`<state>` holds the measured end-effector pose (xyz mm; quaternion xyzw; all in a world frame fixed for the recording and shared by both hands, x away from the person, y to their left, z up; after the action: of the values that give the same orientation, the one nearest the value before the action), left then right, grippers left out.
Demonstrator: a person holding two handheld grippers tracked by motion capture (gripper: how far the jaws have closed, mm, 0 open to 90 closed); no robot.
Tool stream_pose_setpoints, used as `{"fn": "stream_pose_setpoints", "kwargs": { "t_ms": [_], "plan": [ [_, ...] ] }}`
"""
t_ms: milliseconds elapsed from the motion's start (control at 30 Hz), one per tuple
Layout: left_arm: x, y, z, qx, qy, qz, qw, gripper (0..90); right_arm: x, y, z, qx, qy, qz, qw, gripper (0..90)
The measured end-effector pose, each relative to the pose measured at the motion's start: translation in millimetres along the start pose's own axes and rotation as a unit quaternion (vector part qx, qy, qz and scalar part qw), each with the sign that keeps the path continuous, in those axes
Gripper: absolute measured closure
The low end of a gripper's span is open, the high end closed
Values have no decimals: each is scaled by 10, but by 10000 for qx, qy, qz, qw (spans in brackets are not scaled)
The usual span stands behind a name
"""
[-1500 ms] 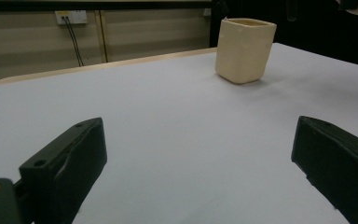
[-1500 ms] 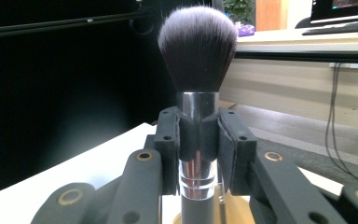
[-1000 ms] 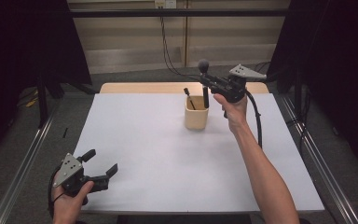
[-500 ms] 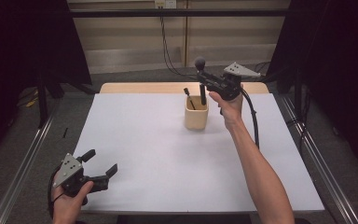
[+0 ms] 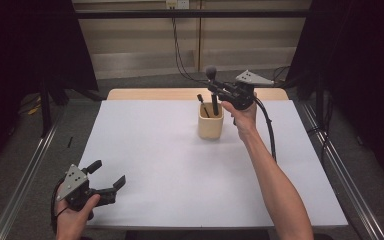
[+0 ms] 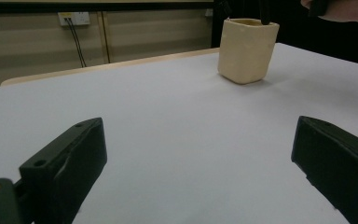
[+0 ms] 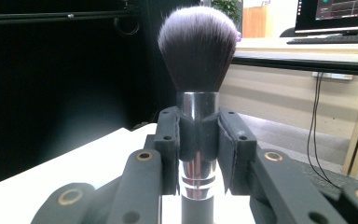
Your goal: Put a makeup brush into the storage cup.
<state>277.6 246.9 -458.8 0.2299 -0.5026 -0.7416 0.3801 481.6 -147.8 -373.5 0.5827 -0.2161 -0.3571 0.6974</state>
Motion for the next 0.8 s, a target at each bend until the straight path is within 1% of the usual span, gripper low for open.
{"fn": "stream_pose_setpoints", "kwargs": {
  "t_ms": [200,300,367,600,800],
  "plan": [
    [11,-2,-5,-22,-40,-33,10000,32,-16,-62,-26,-99,35,32,9999,718],
    [6,1,1,-8,-16,-29,10000,32,-19,-92,-40,-108,33,69,9999,718],
    [5,0,5,6,-14,5,10000,32,-19,-119,-46,-145,29,52,9999,718],
    [6,2,4,1,-16,-14,10000,32,16,-226,-46,-281,-1,35,9996,718],
    [7,2,7,-2,-17,-27,10000,32,48,-274,-46,-287,-38,-12,9996,718]
  ]
}}
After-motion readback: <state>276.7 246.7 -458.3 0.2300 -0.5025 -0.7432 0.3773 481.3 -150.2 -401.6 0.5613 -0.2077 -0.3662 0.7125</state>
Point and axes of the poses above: each handheld gripper's, and its own axes: z roughly backward along the jaws, y roughly out of its top, x roughly to its right, the point moved 5 cm from there along -z, roughly forward along the jaws, and after that the axes turned 7 degrees about -x, right-handed, at the moved point
